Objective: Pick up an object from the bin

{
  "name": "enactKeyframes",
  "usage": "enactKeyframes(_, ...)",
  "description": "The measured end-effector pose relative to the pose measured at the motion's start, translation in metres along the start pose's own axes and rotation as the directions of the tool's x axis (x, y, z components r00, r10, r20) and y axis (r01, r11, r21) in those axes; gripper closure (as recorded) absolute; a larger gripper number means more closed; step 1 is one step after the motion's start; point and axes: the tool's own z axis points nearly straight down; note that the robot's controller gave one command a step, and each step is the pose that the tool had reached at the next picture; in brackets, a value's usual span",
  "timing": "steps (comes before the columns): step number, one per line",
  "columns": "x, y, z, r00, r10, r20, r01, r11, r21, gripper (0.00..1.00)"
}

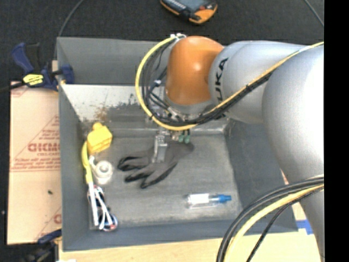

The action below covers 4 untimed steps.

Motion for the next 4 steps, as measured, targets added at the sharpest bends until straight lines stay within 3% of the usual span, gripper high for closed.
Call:
enactKeyframes(1,0.000,0.000,0.000,1.000,0.000,0.000,0.000,1.000,0.000,0.00)
enactKeyframes(2,0.003,0.006,0.038,0.987,-0.158,0.006,0.158,0.987,0.001,0.00)
enactKeyframes(3,0.005,-0.002,0.066,0.980,-0.199,0.000,0.199,0.980,0.000,0.00)
enactKeyframes(4,0.012,0.007,0.066,0.984,-0.178,0.006,0.178,0.984,0.000,0.00)
